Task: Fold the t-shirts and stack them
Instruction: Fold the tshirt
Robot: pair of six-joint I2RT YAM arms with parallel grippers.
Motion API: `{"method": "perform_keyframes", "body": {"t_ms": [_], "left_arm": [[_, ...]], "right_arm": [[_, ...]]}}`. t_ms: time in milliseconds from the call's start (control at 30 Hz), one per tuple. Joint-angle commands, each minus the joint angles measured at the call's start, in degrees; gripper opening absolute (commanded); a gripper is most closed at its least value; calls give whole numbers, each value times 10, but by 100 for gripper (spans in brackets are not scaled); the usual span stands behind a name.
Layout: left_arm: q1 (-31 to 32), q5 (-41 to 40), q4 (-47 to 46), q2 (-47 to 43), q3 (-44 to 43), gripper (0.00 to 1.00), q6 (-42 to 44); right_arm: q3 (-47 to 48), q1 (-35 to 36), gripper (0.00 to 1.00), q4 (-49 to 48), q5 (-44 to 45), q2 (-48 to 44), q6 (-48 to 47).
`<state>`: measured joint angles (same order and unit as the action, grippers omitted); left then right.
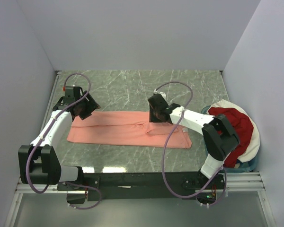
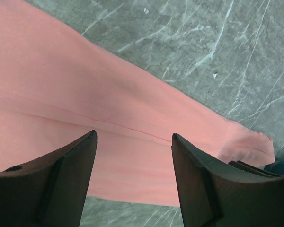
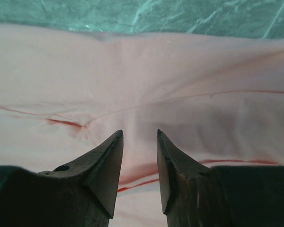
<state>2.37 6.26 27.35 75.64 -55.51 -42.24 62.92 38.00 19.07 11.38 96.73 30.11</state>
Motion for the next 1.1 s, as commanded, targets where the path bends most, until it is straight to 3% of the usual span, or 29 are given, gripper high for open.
{"method": "perform_keyframes", "body": {"t_ms": [0, 467, 1067], "left_arm": [[3, 6, -5, -9, -3, 70, 8], [4, 11, -4, -17, -2, 70, 13], [4, 20, -11, -16, 6, 70, 14]], "right_arm": [[19, 6, 41, 28, 18, 19, -18], [-82, 60, 41, 32, 28, -48, 2], [-133, 146, 40, 42, 40, -119, 70]]}}
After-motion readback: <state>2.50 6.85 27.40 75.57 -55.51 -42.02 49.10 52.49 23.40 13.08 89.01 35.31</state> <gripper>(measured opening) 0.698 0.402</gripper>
